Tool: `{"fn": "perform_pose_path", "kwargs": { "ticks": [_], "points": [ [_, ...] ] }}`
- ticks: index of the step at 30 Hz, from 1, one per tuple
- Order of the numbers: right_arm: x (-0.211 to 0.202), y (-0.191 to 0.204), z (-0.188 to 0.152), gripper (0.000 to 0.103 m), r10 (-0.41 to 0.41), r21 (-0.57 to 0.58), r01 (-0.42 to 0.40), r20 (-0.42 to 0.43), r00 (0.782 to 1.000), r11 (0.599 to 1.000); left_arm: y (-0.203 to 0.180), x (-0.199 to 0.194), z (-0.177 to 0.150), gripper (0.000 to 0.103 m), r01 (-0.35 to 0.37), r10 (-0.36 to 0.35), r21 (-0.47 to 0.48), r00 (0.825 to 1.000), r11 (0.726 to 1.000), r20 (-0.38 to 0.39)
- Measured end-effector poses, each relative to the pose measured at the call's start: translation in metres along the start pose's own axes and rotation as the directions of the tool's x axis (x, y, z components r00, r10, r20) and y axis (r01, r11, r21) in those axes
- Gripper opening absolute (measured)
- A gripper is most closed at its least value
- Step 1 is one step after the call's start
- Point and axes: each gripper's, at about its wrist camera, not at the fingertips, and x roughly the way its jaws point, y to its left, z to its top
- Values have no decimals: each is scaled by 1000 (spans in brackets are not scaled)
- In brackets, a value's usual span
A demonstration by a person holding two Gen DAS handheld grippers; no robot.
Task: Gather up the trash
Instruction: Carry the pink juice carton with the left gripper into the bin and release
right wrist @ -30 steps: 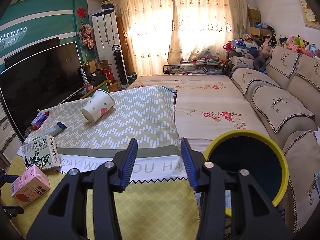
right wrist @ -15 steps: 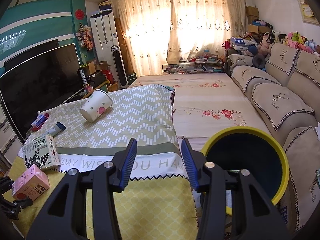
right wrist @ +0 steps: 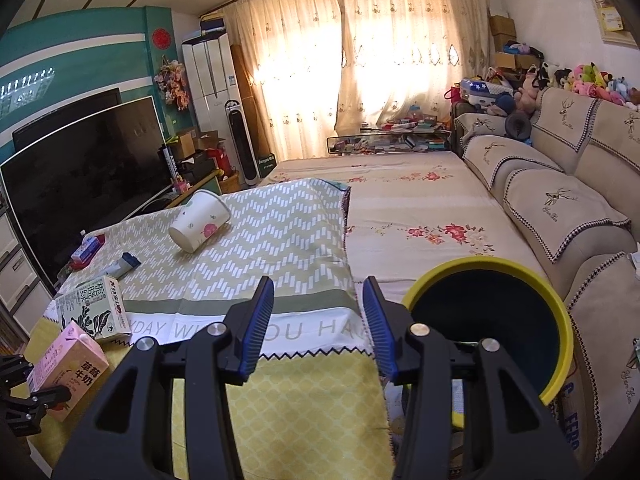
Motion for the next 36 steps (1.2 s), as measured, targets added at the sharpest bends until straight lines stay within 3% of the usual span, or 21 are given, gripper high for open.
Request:
{"fn": "perform_pose_path", "kwargs": {
  "ticks": [10, 15, 21, 28, 36],
  "points": [
    [-29, -64, -9, 44, -138, 49, 138, 9, 990, 989, -61, 12, 58, 40, 99, -101, 66, 994, 993, 39],
    [-50, -109, -16, 45, -234, 89, 232, 8, 972, 969, -116, 47, 101, 40, 205, -207, 114, 978, 972, 12],
    [-70, -152, -27, 46, -299, 144, 295, 11, 954, 945, -202, 87, 145, 40, 282, -286, 208, 958, 936, -13],
    [-78, -184, -35, 46, -337, 178, 331, 3, 942, 927, -285, 149, 186, 40, 314, -303, 268, 950, 911, -83],
    [-72, -200, -37, 46, -328, 200, 323, -8, 945, 925, -324, 200, 209, 40, 297, -273, 260, 954, 919, -124]
  ]
}}
